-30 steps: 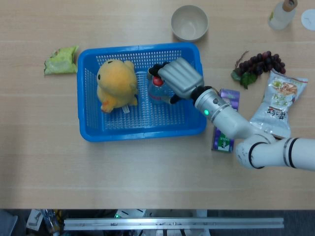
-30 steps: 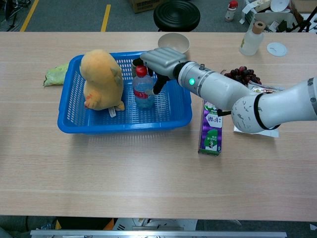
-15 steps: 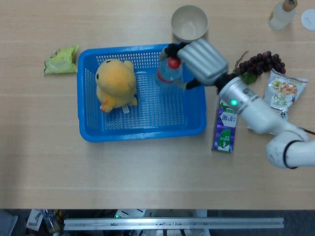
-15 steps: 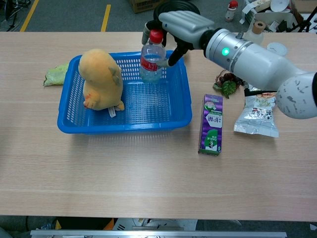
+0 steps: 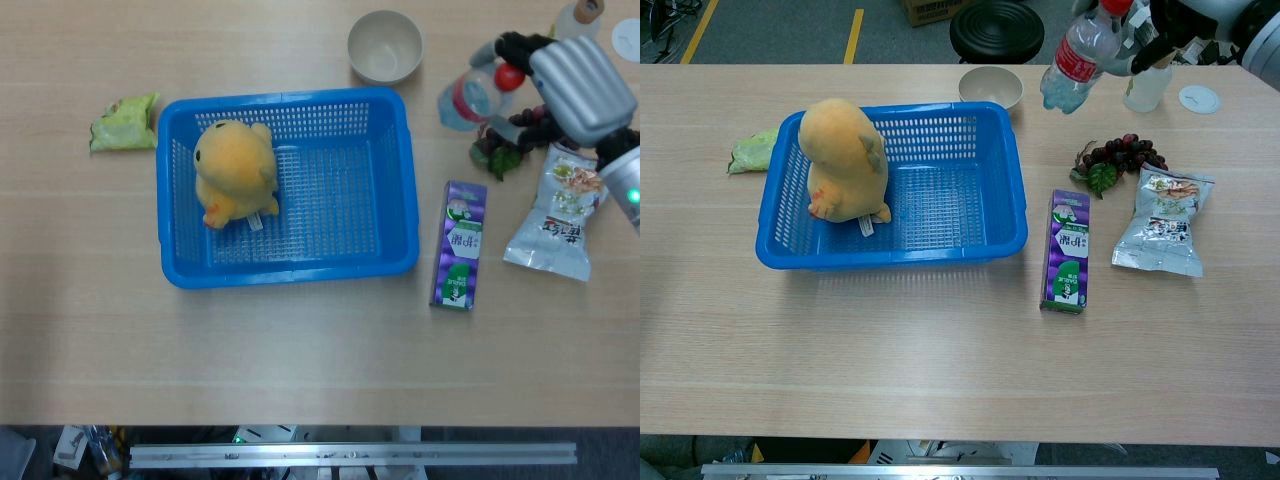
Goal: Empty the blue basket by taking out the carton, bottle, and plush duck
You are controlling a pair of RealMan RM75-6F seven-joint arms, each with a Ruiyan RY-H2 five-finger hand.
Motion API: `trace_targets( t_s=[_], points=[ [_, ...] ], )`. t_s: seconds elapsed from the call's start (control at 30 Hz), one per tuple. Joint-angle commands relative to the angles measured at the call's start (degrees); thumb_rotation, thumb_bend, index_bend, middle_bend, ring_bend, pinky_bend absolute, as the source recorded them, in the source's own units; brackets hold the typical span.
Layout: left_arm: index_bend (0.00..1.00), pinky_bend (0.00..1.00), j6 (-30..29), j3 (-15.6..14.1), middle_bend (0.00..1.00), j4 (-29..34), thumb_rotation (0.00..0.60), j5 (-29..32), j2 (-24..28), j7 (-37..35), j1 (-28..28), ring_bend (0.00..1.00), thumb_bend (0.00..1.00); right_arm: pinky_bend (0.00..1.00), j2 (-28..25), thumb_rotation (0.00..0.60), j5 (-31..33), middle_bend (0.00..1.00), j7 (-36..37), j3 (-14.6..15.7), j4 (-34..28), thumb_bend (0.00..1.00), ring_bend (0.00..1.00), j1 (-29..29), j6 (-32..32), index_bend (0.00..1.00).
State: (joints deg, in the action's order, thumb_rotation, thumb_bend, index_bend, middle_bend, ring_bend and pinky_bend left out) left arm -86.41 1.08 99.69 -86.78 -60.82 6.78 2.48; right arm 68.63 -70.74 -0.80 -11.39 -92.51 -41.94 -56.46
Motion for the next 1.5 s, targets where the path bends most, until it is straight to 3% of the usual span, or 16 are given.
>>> trace_targets(
  t_s=[0.03, 0.27, 0.47, 0.67, 0.73, 0.97, 1.27, 1.5],
  points=[
    [0.19, 0.28, 0.16, -0.09, 0.27, 0.17, 0.6, -0.38, -0.14, 0.34, 0.22, 0.23, 0.37, 0.75, 0.71, 0.6, -1.09, 0.44, 0.91, 2.22, 3.76, 0.35, 0.43, 1.1, 1.34, 0.48],
    [0.19, 0.28, 0.3, -0.34, 0.27, 0.53, 0.6, -0.68, -0.53, 0.99, 0.31, 0.23, 0.37, 0.72, 8.57, 0.6, -2.61, 0.44, 2.93, 4.7, 13.28, 0.34, 0.41, 1.17, 3.94, 0.48],
    [0.19, 0.28, 0.0, -0.28, 0.27, 0.75, 0.6, -0.45, -0.32, 1.21, 0.16, 0.23, 0.37, 0.64, 15.24, 0.6, -4.76, 0.41, 5.58, 6.09, 20.71, 0.33, 0.35, 1.06, 5.2, 0.44],
    [0.19, 0.28, -0.32, -0.38, 0.27, 0.6, 0.6, -0.42, -0.17, 1.18, -0.09, 0.23, 0.37, 0.54, 17.5, 0.6, -5.69, 0.32, 7.48, 5.6, 24.01, 0.32, 0.26, 0.63, 5.75, 0.24],
    [0.19, 0.28, -0.27, -0.36, 0.27, 0.51, 0.6, -0.29, -0.18, 1.13, -0.1, 0.23, 0.37, 0.51, 17.3, 0.6, -5.82, 0.28, 7.85, 5.39, 23.78, 0.31, 0.23, 0.72, 5.67, 0.15],
    [0.19, 0.28, -0.12, -0.06, 0.27, 0.34, 0.6, -0.46, -0.44, 2.14, 0.33, 0.23, 0.37, 0.48, 15.05, 0.6, -6.26, 0.23, 8.0, 5.04, 21.28, 0.31, 0.2, 1.08, 5.53, 0.04],
    [0.19, 0.28, 1.03, 0.87, 0.27, 1.6, 0.6, -0.85, 0.47, 3.24, 1.95, 0.23, 0.37, 0.48, 7.75, 0.6, -8.78, 0.23, 10.65, 3.2, 12.42, 0.31, 0.2, 3.97, -1.44, 0.02],
    [0.19, 0.28, 4.14, 1.92, 0.27, 2.97, 0.6, -1.22, 1.0, 2.94, 4.88, 0.23, 0.37, 0.48, -0.34, 0.6, -9.8, 0.23, 8.31, 4.12, 4.6, 0.31, 0.2, 8.63, -6.94, 0.02]
  ],
)
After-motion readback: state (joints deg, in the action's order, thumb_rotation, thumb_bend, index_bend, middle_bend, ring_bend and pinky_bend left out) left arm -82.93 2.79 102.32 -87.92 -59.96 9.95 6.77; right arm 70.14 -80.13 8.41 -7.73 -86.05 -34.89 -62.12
